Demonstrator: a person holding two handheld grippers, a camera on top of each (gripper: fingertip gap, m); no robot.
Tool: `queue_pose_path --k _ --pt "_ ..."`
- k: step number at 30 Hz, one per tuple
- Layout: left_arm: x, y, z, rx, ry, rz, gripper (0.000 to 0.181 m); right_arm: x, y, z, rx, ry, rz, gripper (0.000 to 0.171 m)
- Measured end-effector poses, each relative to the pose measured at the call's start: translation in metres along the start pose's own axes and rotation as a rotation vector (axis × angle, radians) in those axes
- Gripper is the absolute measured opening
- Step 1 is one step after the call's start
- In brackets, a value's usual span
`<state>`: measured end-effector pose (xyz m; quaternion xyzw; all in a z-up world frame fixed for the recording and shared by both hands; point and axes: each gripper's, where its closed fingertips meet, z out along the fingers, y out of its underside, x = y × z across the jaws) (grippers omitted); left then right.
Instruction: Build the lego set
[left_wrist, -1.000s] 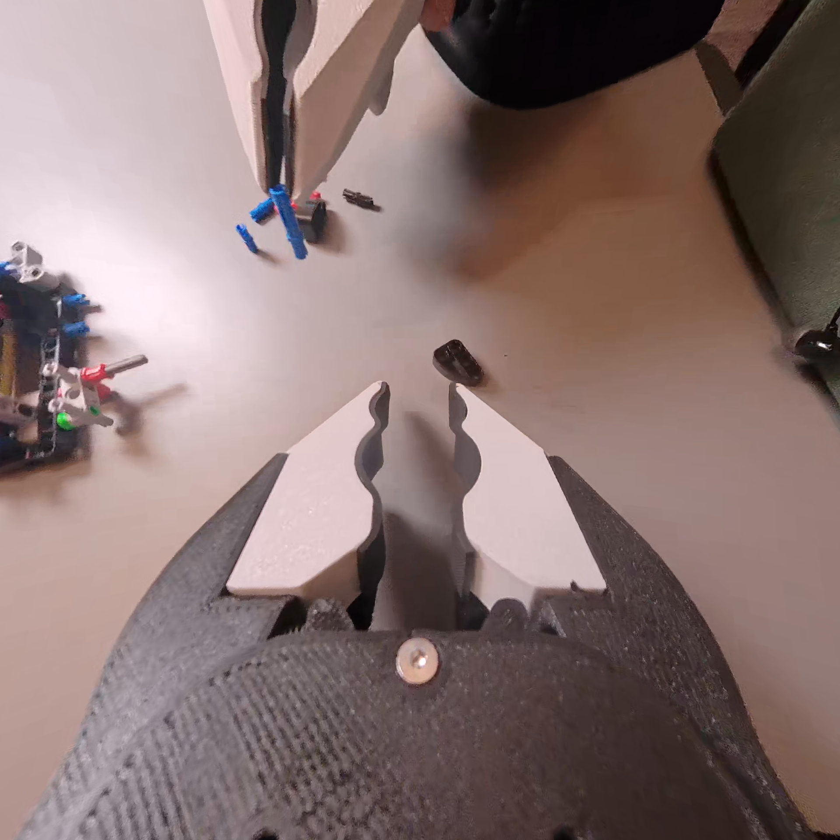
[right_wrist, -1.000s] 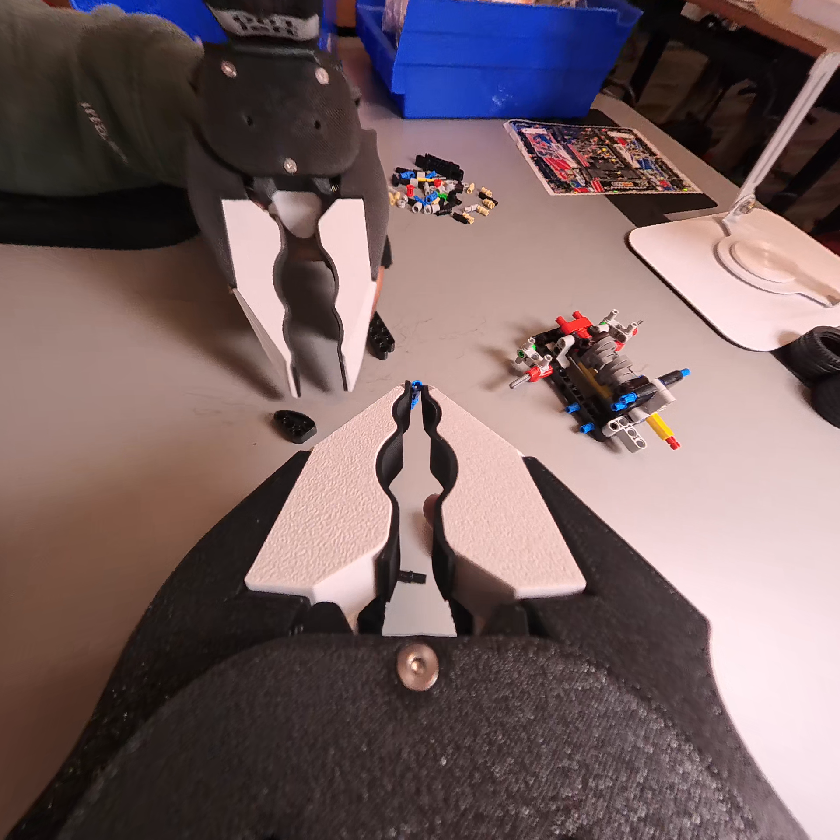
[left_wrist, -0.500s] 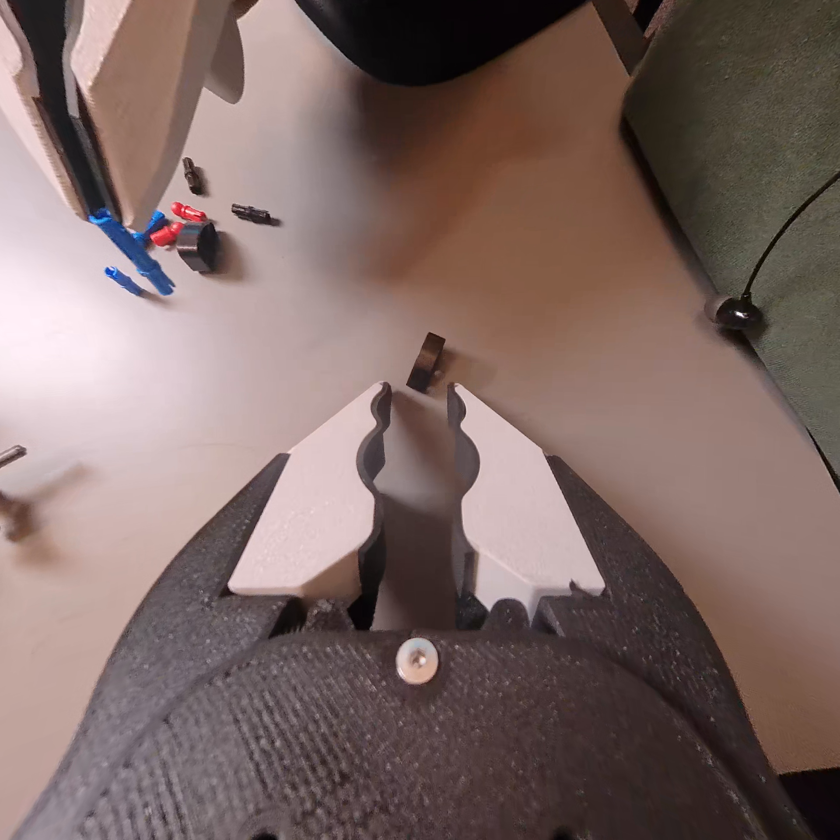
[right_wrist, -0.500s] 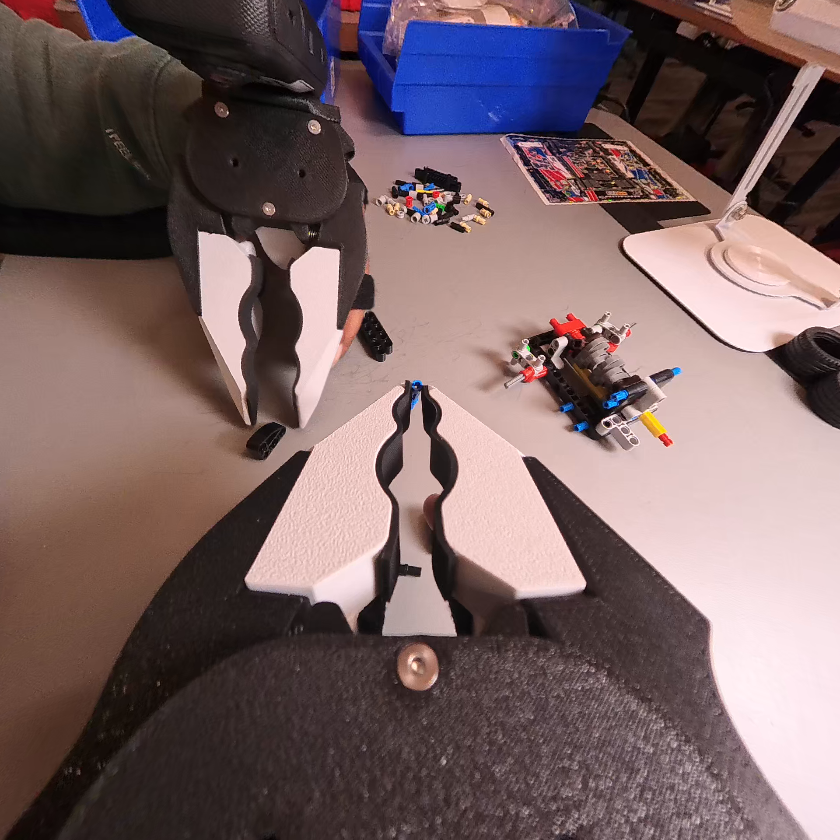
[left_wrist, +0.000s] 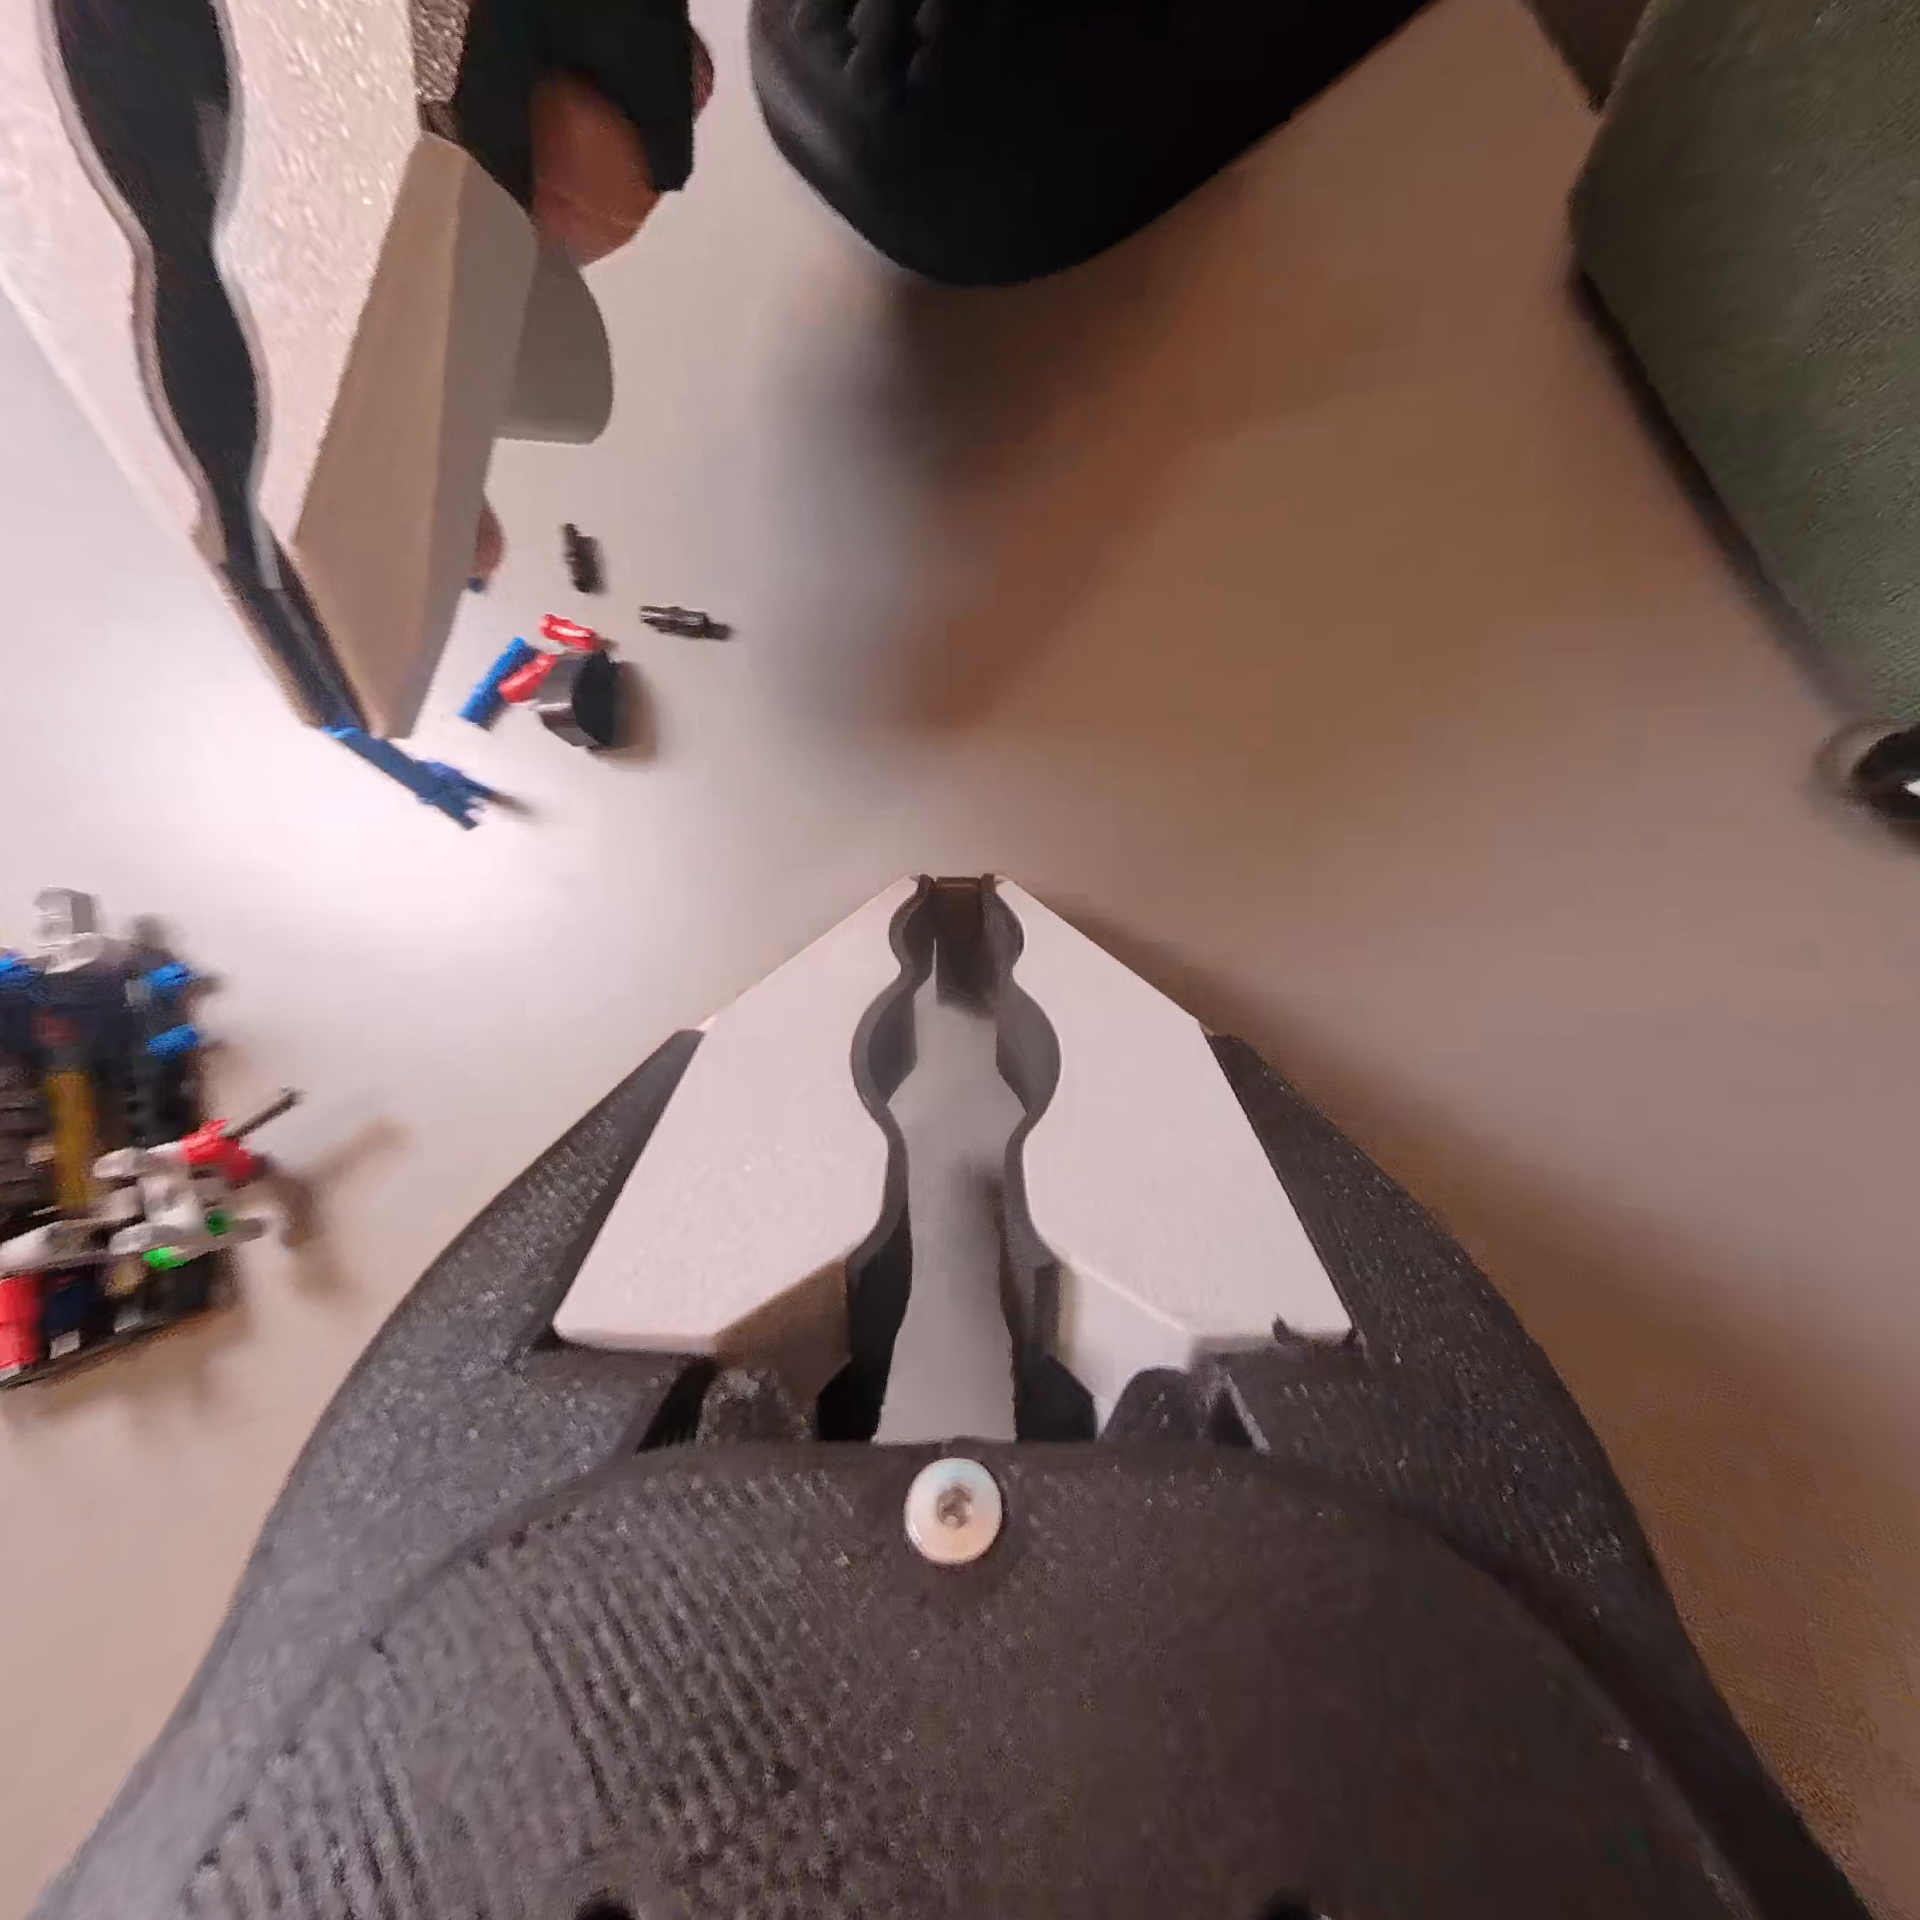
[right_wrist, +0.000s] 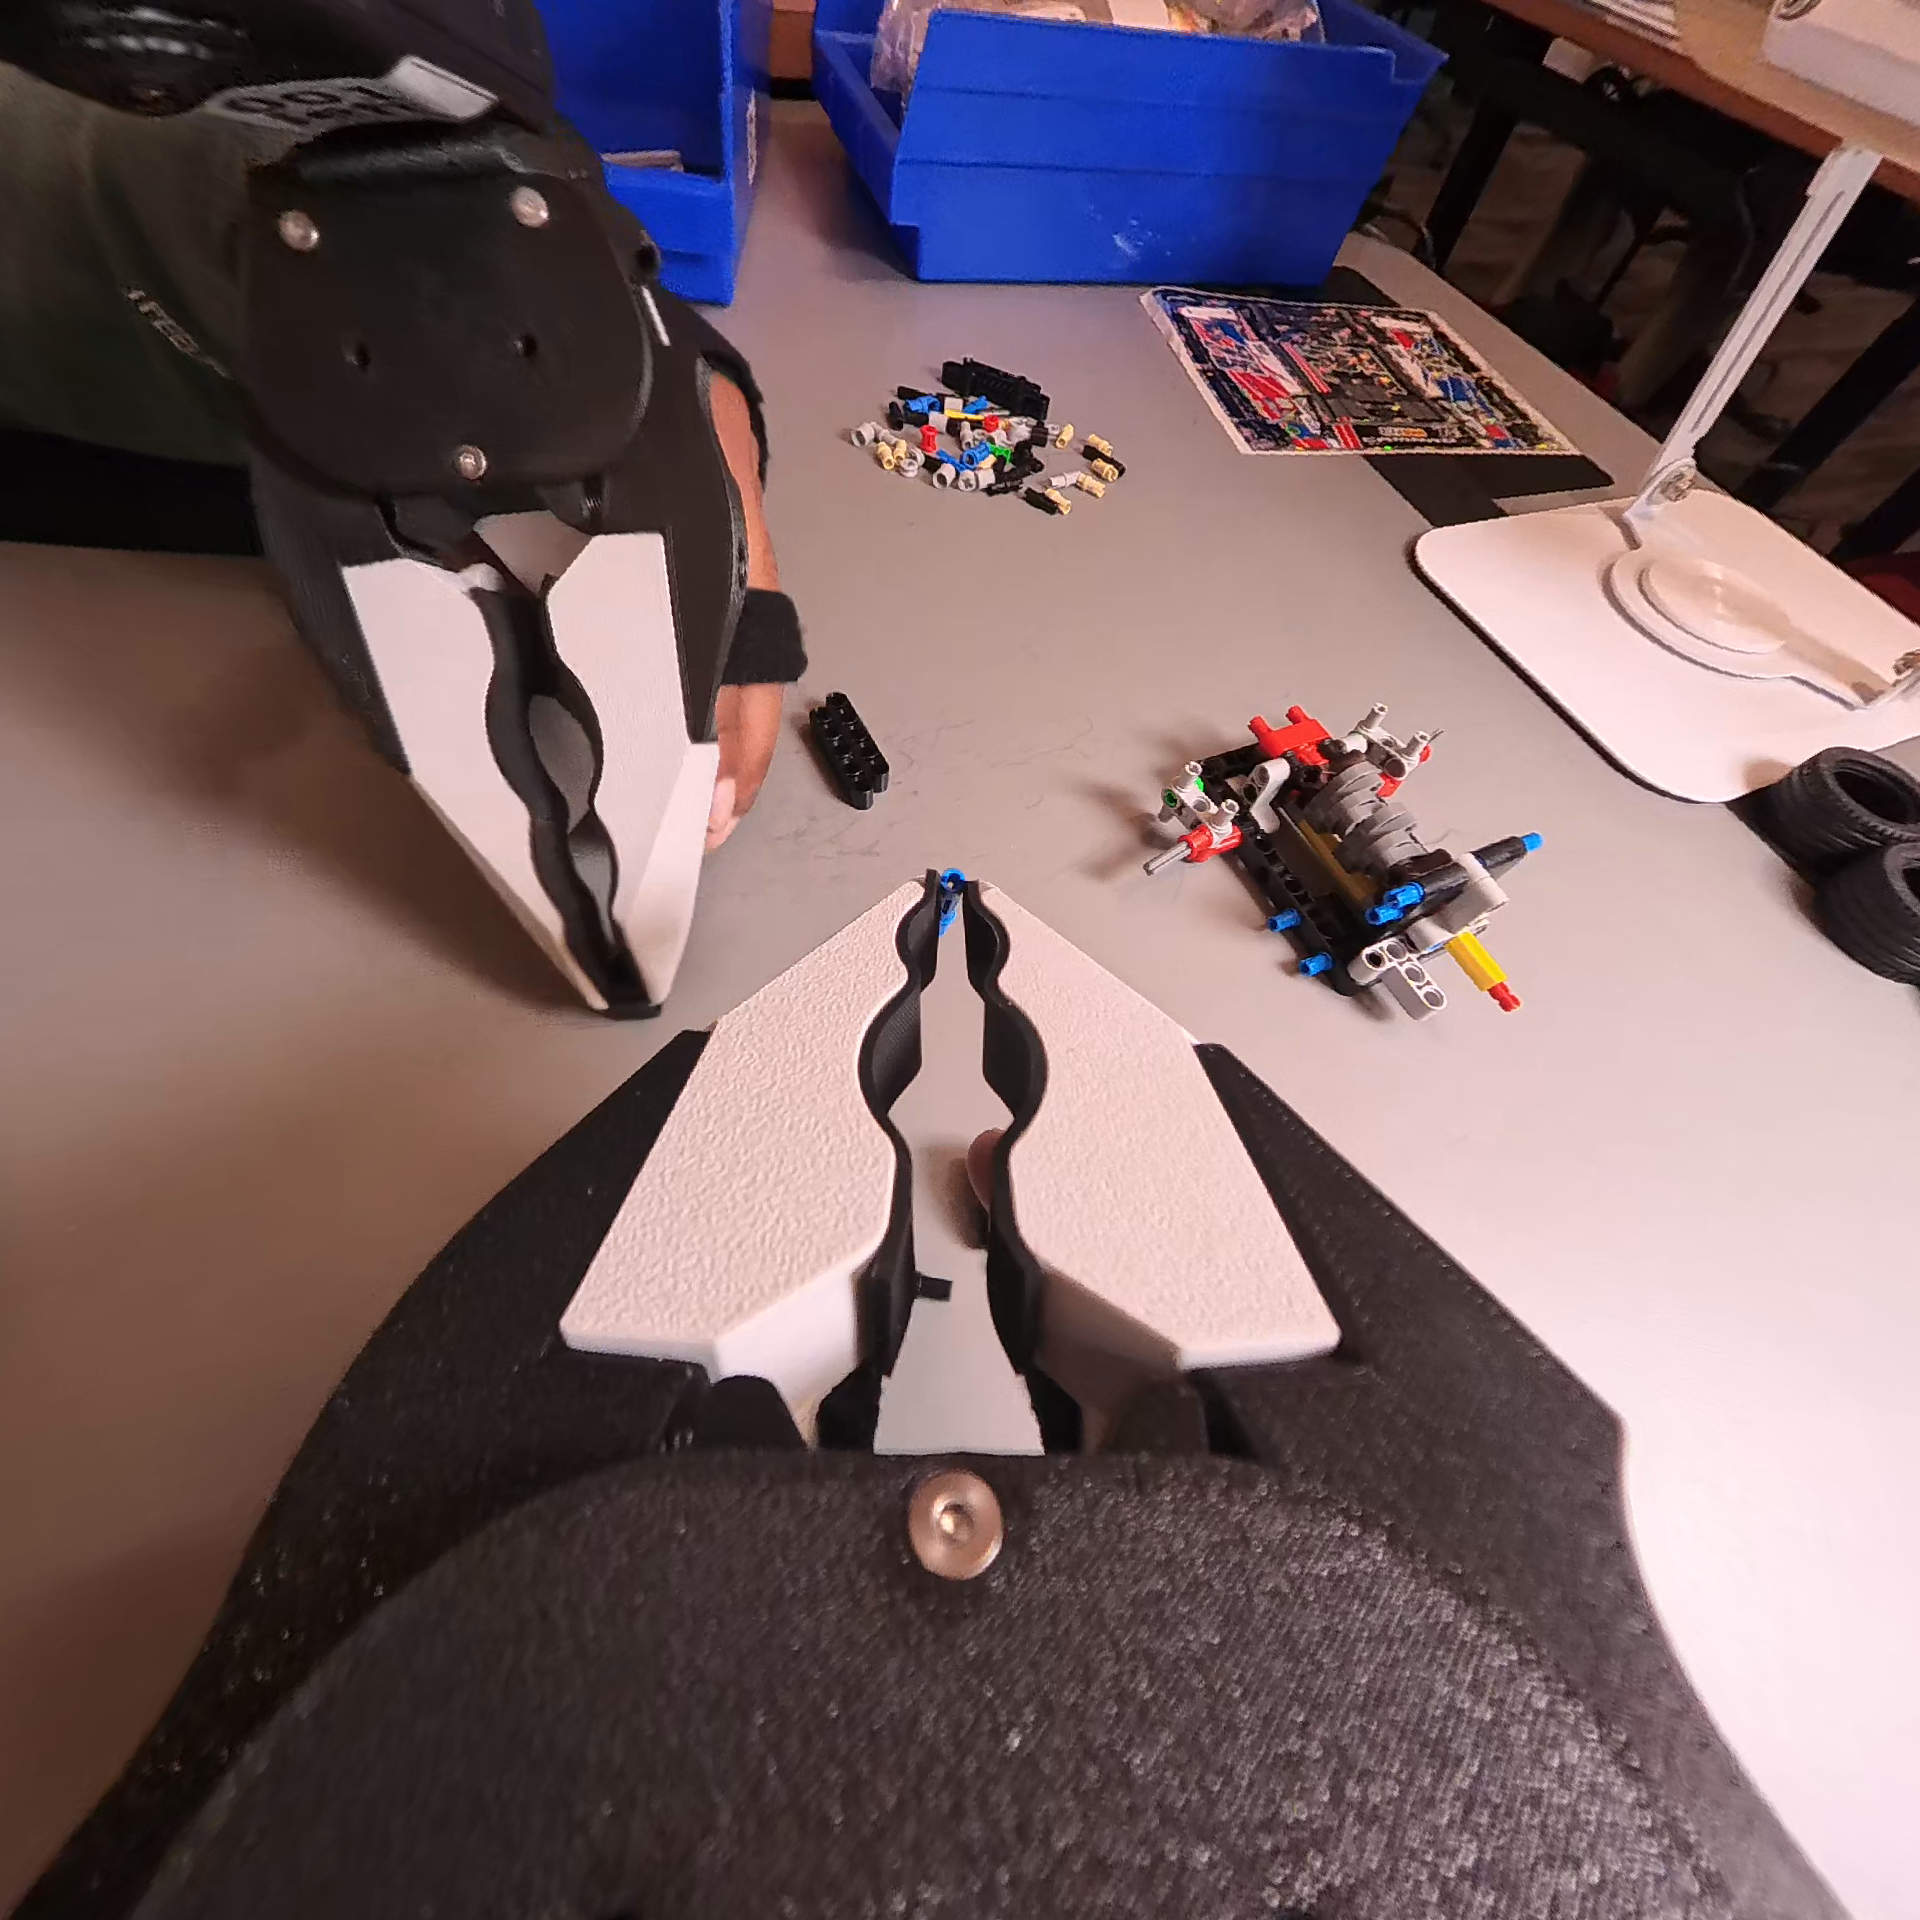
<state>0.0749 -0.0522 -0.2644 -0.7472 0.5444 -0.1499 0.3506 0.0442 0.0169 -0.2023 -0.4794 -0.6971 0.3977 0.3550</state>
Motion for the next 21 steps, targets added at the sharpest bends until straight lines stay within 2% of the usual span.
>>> queue_pose_path --k 3,8,13,17,21 --pt "-0.006 0.007 -0.006 -0.012 -0.098 0.110 0.005 0.003 0.000 -0.002 0.006 0.015 0.006 0.001" --pt "0.016 0.015 -0.022 0.016 -0.066 0.103 0.008 0.005 0.001 -0.004 0.013 0.010 0.029 0.001" --pt "0.036 0.011 -0.046 0.114 -0.010 -0.095 0.012 0.000 0.002 -0.001 0.008 -0.009 0.026 0.002" --pt "0.020 0.027 -0.053 0.054 -0.143 -0.344 0.013 -0.003 0.001 0.000 0.011 -0.020 0.033 0.001" --pt "0.015 0.006 -0.045 0.114 -0.252 -0.413 0.014 -0.005 0.001 0.001 0.013 -0.028 0.034 0.001"
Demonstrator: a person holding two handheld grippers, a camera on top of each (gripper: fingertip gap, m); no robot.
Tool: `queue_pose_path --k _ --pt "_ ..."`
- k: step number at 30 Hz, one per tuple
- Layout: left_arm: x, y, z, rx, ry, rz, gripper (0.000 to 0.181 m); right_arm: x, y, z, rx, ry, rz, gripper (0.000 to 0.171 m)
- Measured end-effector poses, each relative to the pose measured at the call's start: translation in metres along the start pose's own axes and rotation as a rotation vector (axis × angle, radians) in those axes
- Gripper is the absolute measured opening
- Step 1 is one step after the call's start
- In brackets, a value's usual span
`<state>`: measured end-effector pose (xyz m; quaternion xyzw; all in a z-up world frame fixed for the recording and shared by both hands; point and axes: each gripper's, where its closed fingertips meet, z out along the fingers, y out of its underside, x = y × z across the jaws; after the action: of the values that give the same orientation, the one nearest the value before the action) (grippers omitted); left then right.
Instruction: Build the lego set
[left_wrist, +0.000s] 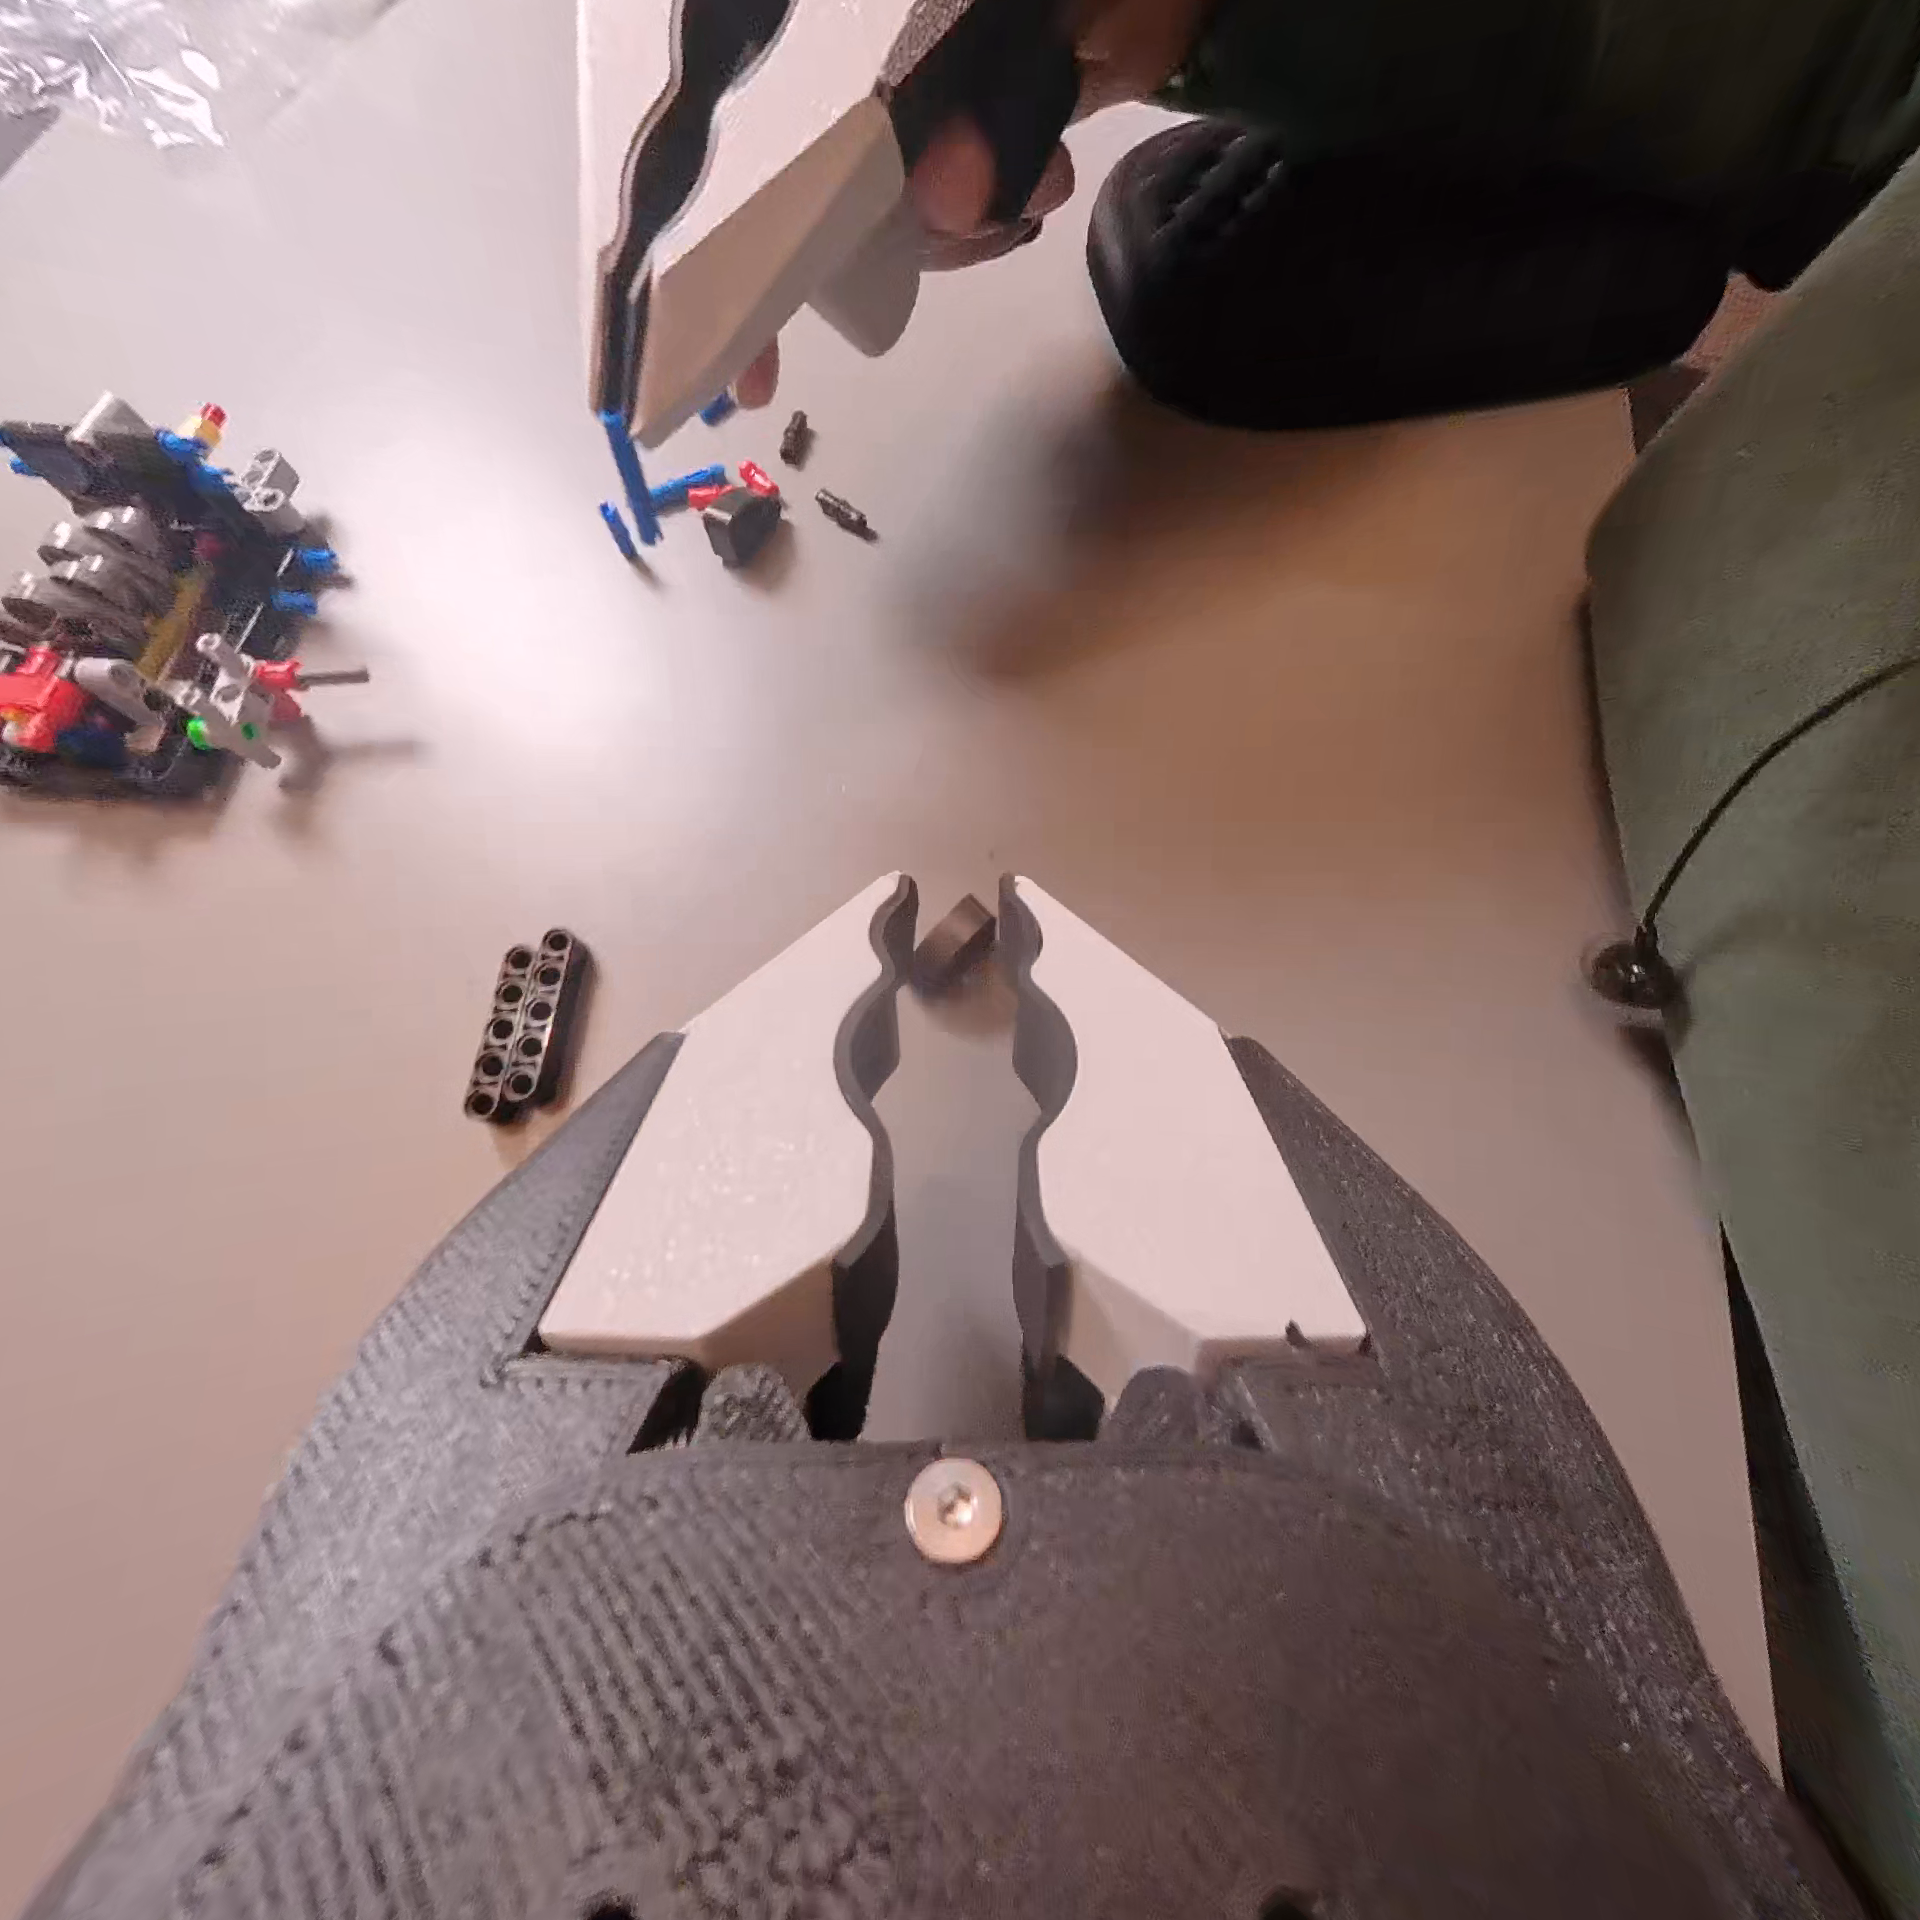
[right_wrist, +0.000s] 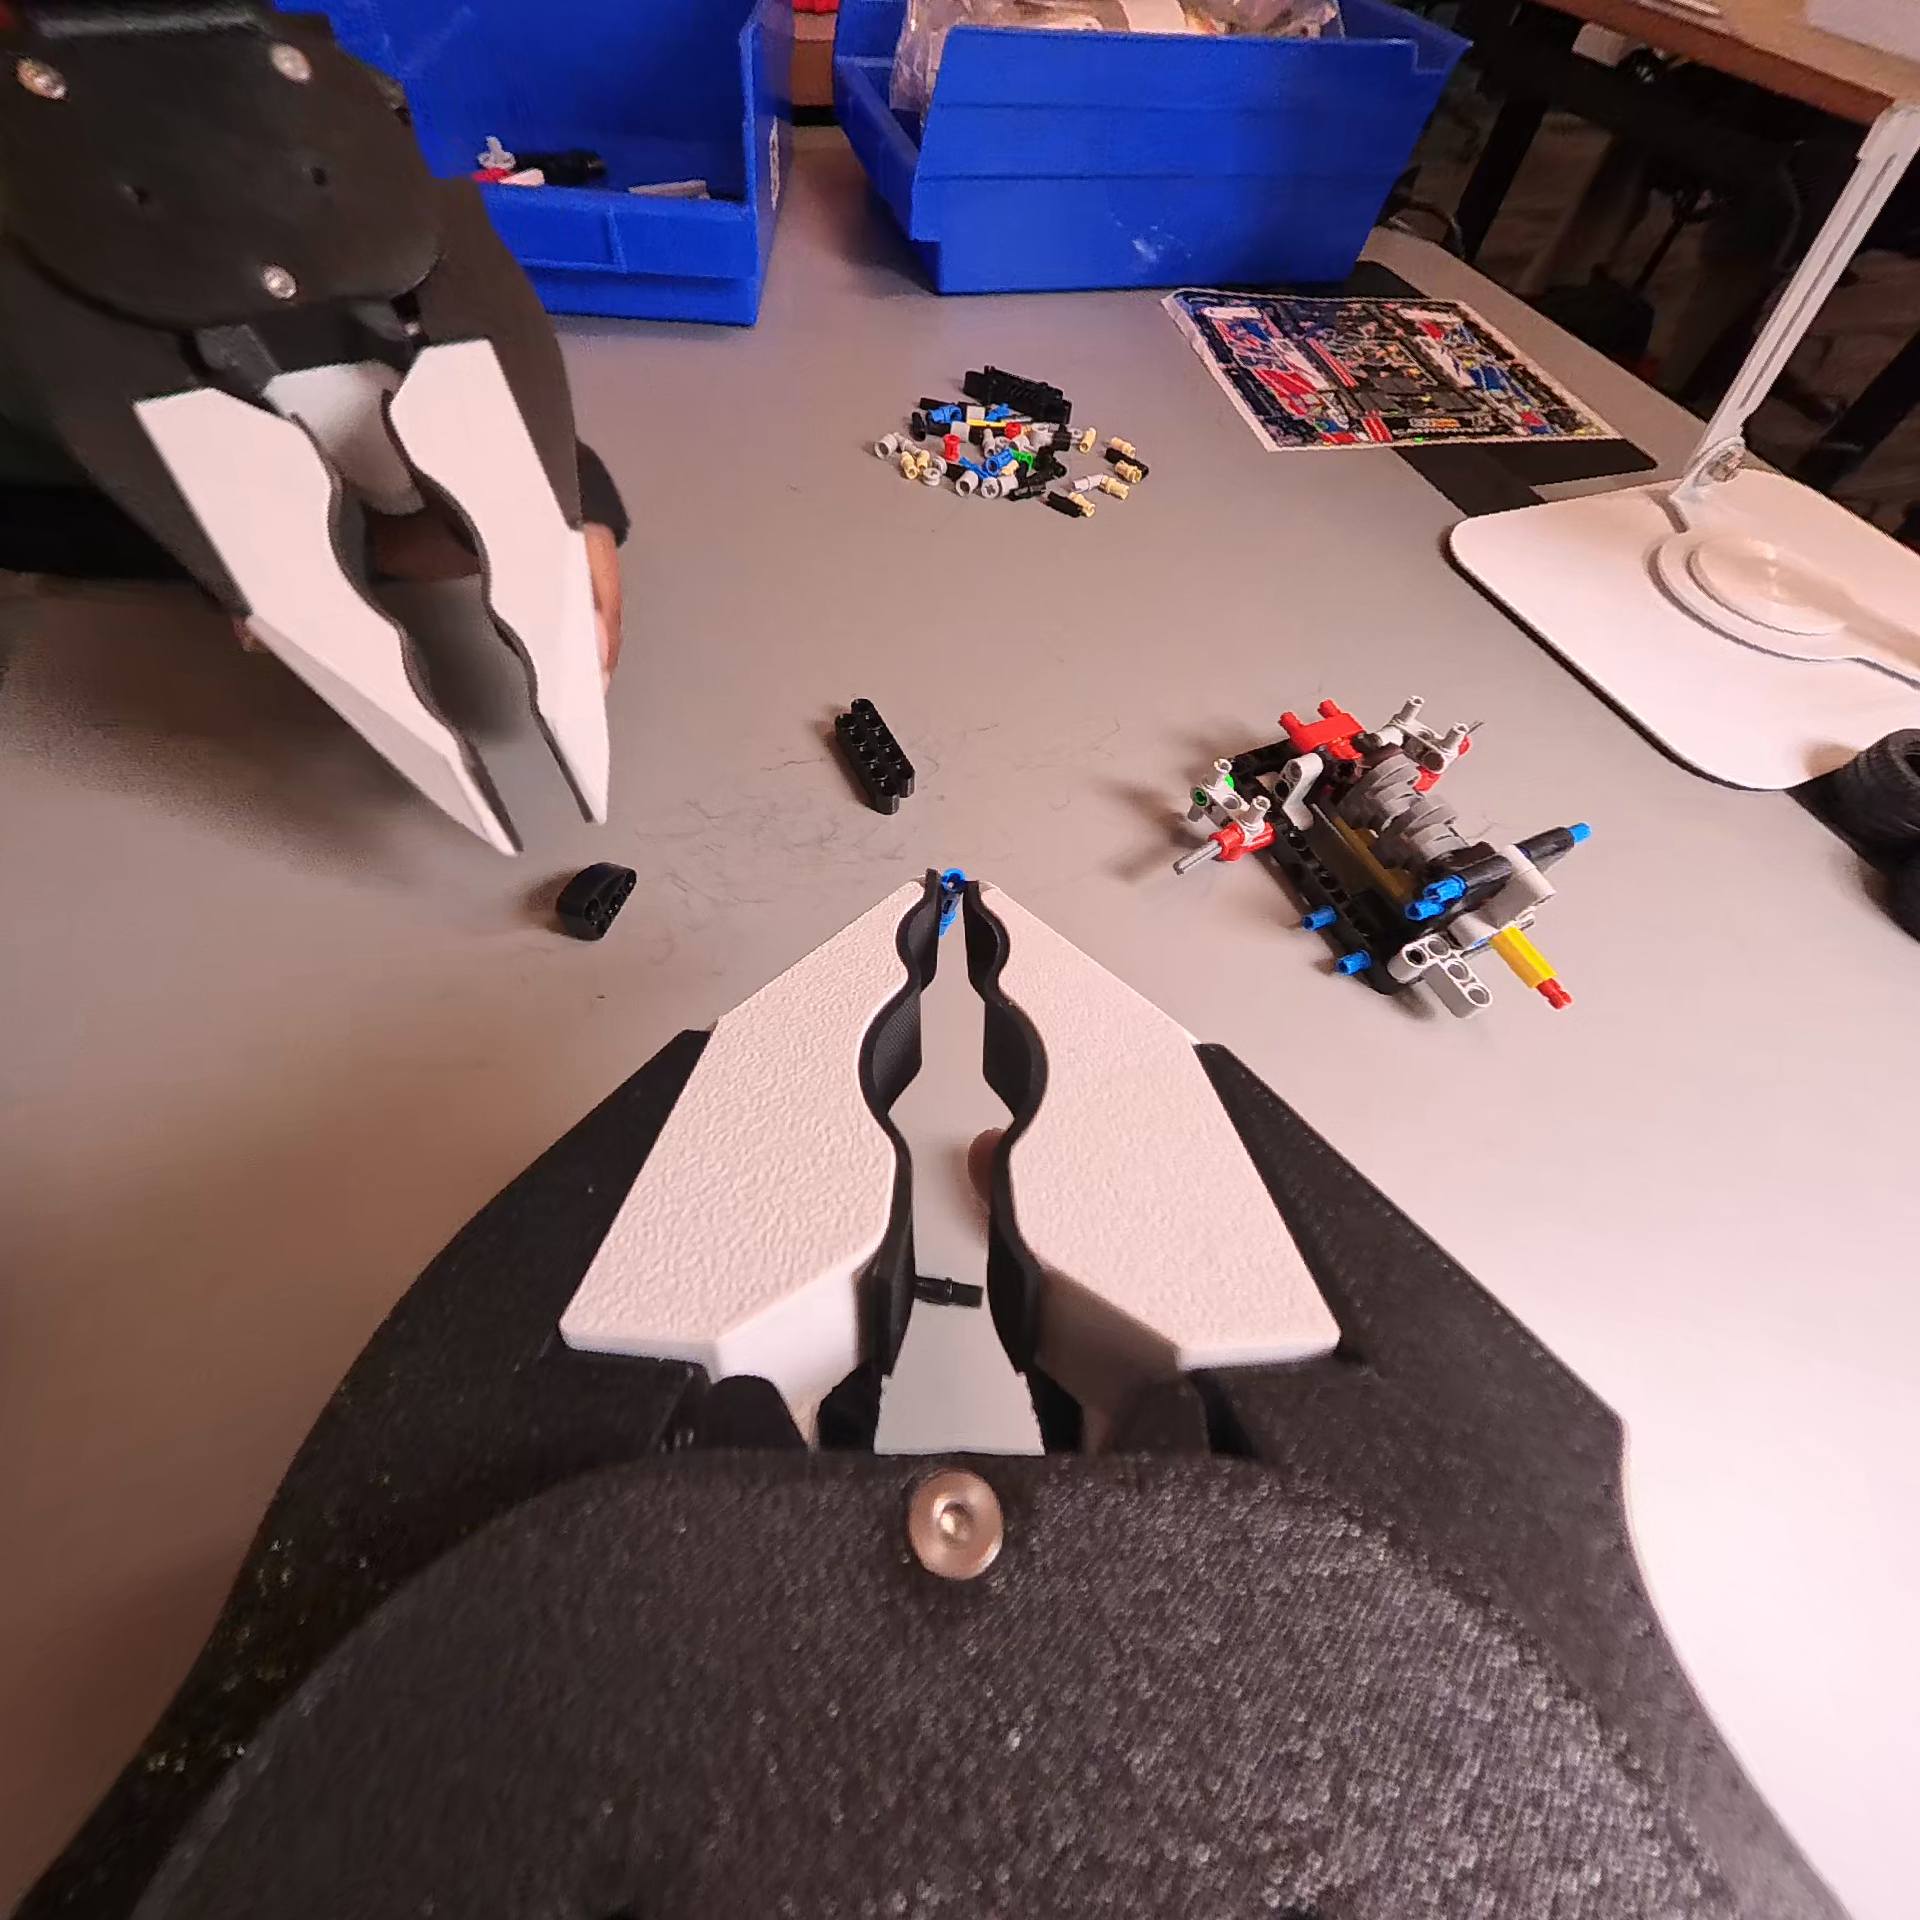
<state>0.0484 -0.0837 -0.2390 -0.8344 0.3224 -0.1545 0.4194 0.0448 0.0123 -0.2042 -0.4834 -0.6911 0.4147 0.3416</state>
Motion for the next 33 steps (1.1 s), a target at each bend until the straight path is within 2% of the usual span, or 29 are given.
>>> queue_pose_path --k 3,6,11,15,16,20,21,23,25,26,28,31,33 --pt "0.002 0.004 0.012 -0.042 -0.032 -0.002 0.012 -0.003 0.000 0.001 -0.001 -0.009 -0.003 0.002" --pt "0.004 0.011 0.014 -0.073 -0.021 -0.018 0.000 -0.006 -0.001 0.001 -0.002 -0.008 -0.018 0.001" --pt "0.008 0.029 0.005 -0.130 -0.020 -0.012 0.000 -0.007 -0.003 0.000 0.006 -0.011 -0.021 0.001" --pt "0.000 0.037 -0.001 -0.145 -0.080 -0.040 0.000 -0.009 -0.002 0.001 0.002 -0.016 -0.022 0.002" --pt "-0.005 0.035 -0.003 -0.132 -0.103 -0.061 0.002 -0.009 -0.002 0.001 0.002 -0.016 -0.022 0.002" --pt "-0.010 0.021 -0.006 -0.088 -0.127 -0.148 0.033 -0.008 -0.002 0.001 0.003 -0.014 -0.017 0.002" --pt "-0.009 0.019 -0.004 -0.086 -0.130 -0.139 0.035 -0.008 -0.002 0.001 0.003 -0.014 -0.017 0.002" --pt "-0.009 0.022 0.002 -0.116 -0.149 -0.083 0.034 -0.008 -0.002 0.001 0.003 -0.015 -0.016 0.002" --pt "-0.016 0.029 0.007 -0.173 -0.181 -0.036 0.020 -0.008 -0.002 0.001 0.000 -0.015 -0.019 0.002" --pt "-0.018 0.028 0.008 -0.172 -0.188 -0.021 0.019 -0.008 -0.002 0.001 0.000 -0.013 -0.021 0.002" --pt "-0.020 0.023 0.008 -0.127 -0.150 -0.039 0.019 -0.008 -0.003 0.000 0.004 -0.010 -0.022 0.001" --pt "-0.011 0.003 0.007 0.048 0.032 -0.143 0.019 -0.006 -0.004 -0.001 0.011 -0.010 -0.015 0.001" --pt "-0.008 -0.001 0.008 0.097 0.133 -0.169 0.019 -0.006 -0.003 -0.001 0.006 -0.011 -0.015 0.002"
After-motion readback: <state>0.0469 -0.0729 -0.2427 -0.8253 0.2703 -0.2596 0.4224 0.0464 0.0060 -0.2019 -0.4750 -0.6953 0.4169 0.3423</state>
